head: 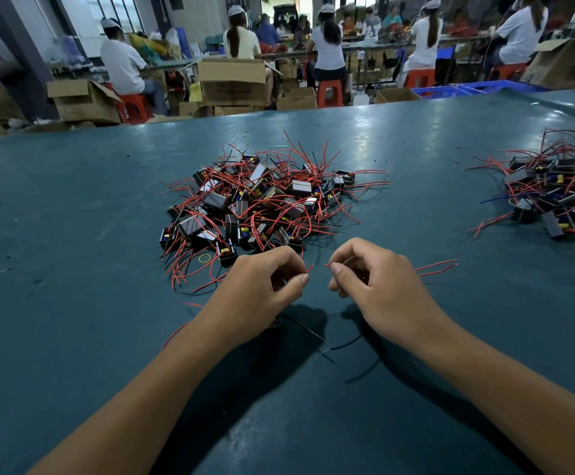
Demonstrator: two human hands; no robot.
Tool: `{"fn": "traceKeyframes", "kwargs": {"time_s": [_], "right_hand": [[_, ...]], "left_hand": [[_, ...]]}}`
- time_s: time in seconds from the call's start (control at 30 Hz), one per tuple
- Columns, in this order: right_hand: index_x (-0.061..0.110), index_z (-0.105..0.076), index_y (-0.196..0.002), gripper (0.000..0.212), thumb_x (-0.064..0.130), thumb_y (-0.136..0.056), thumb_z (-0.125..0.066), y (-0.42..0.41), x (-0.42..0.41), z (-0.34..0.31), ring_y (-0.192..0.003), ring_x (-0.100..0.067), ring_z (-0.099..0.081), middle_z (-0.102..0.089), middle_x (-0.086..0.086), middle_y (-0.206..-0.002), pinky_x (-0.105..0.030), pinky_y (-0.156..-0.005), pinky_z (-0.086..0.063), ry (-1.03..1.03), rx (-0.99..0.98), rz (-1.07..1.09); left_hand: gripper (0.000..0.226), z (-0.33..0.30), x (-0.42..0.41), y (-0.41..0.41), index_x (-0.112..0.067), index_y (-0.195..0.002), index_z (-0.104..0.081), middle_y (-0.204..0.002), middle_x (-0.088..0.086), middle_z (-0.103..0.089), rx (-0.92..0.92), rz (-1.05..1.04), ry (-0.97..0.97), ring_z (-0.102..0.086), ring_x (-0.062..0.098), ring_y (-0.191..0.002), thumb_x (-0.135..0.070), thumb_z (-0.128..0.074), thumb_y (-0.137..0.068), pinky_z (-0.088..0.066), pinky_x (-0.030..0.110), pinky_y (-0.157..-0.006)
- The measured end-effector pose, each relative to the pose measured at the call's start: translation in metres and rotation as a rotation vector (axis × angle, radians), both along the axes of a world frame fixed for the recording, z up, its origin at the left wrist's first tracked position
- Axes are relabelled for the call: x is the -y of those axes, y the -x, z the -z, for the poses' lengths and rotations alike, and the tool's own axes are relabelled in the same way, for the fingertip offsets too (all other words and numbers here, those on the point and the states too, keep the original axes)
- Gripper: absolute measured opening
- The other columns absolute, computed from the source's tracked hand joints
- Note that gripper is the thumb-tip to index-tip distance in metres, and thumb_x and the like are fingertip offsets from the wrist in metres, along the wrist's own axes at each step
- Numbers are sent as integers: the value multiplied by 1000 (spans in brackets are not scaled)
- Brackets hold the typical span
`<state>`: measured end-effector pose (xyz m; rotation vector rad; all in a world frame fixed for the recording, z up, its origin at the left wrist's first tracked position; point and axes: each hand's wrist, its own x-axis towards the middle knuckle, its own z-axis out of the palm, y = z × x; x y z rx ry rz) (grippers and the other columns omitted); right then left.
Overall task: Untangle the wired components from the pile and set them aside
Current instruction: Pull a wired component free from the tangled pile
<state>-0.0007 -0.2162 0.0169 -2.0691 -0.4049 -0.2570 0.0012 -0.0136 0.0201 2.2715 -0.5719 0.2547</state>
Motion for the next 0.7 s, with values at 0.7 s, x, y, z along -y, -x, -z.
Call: {"fn": "traceKeyframes", "kwargs": {"time_s": [0.7], "right_hand": [[21, -68, -80, 11, 21, -91, -68, 0, -6, 5, -59, -13, -52, -63, -2, -64, -38, -60, -47, -186, -61, -3]], "left_hand": [[10, -1, 9, 6, -19, -85, -69, -71, -9, -70, -19, -2, 70, -60, 3, -56, -22, -67, -95, -52, 26, -57]]}}
